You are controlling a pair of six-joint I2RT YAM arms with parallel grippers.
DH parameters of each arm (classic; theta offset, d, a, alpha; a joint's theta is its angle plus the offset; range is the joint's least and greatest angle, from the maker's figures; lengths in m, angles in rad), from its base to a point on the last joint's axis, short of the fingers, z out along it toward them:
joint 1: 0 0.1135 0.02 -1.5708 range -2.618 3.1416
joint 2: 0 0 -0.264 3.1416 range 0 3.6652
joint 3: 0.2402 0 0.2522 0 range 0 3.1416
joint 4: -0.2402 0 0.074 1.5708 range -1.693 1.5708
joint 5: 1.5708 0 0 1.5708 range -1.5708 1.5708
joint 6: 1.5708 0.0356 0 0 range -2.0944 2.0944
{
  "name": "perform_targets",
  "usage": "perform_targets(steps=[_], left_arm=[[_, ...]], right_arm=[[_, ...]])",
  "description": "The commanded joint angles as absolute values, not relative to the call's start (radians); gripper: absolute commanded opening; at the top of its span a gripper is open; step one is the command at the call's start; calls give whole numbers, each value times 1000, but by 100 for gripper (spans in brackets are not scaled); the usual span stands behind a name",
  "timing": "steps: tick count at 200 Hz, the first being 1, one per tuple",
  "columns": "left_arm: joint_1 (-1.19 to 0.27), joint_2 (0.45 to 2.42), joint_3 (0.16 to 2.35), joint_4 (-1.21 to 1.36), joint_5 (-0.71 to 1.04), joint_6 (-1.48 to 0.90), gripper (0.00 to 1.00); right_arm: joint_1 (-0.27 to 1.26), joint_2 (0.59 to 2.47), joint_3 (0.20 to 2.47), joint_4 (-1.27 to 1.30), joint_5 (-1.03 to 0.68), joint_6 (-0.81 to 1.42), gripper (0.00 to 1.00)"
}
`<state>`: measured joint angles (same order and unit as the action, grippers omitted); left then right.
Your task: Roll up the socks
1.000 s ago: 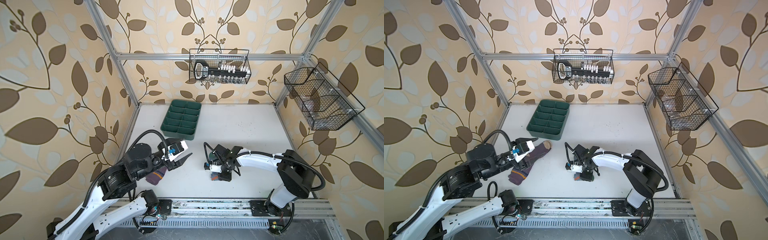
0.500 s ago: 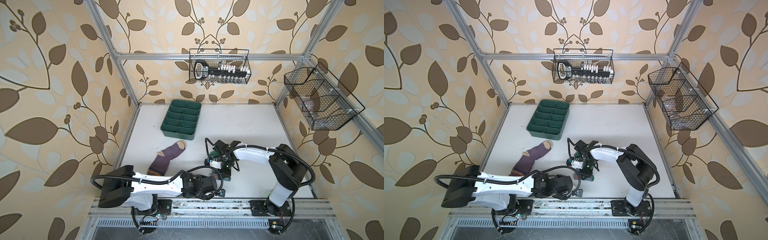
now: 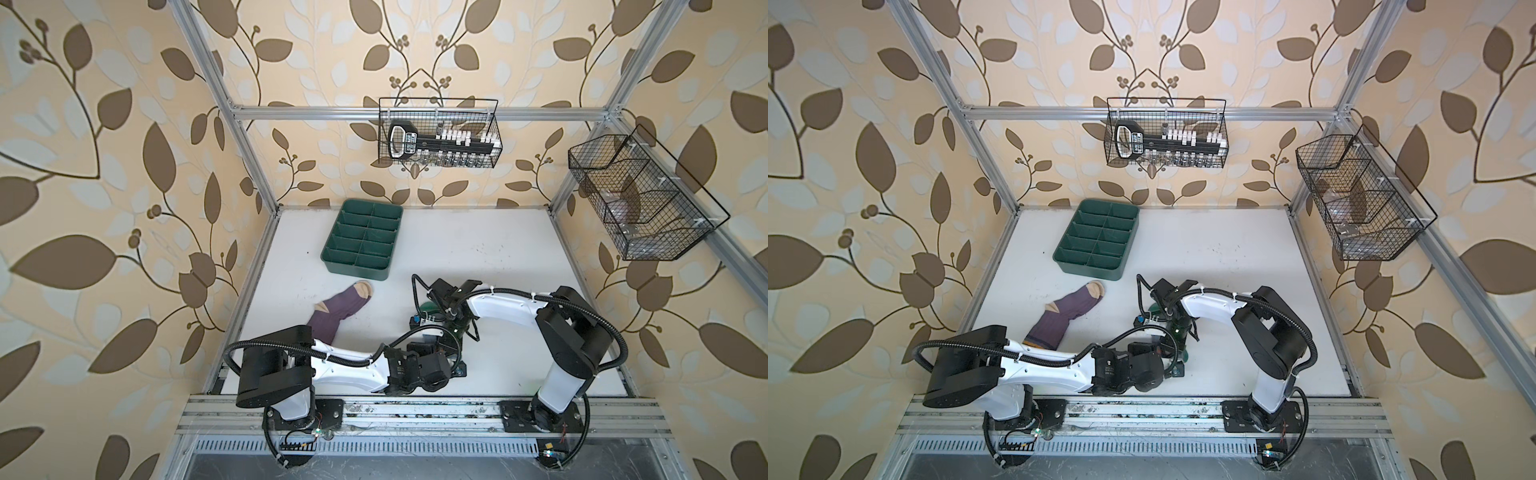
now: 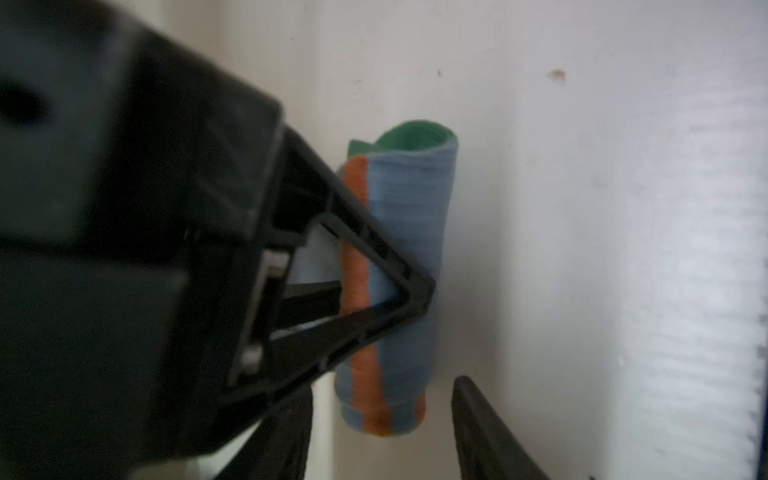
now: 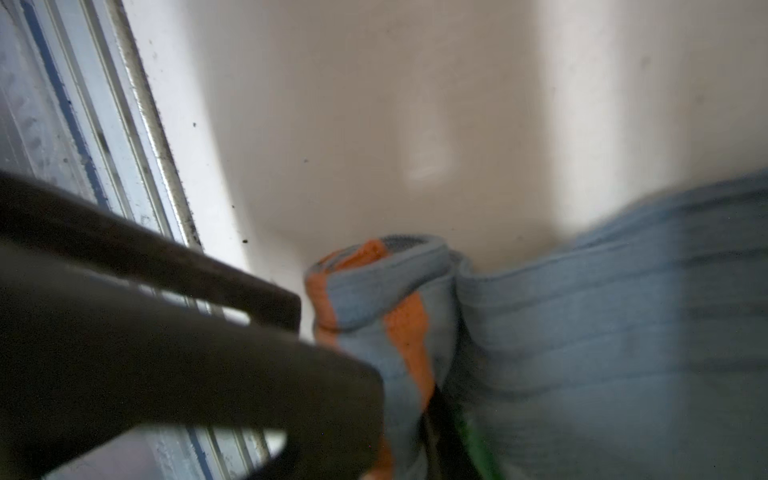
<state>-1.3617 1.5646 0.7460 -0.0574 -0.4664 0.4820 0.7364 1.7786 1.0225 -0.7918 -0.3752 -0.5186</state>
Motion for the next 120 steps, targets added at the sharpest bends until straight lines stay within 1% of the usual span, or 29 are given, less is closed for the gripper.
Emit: perform_targets(steps=[1,53,82,100,112,120], left_arm=[[-1364,1557,728,18,-499,457,56],[-1361,1665,779,-38,-411,433,45],[-1362,1718,822,-86,-391,411,34],[-1359,1715,826,-86,-395,407,24],[-1358,1704,828,-97,-394,405,14],[-1355,1694,831,-112,-388,403,5]], right_arm=[[736,1901,960,-701,-221,-545,19],[732,1879,959,-700,-229,-544,19],[731,1860,957,-692,-248,-542,20],[731,1846,954,-689,-255,-538,21],[730,1827,950,-682,-256,-537,24],[729,1806,945,-668,-250,-526,25]])
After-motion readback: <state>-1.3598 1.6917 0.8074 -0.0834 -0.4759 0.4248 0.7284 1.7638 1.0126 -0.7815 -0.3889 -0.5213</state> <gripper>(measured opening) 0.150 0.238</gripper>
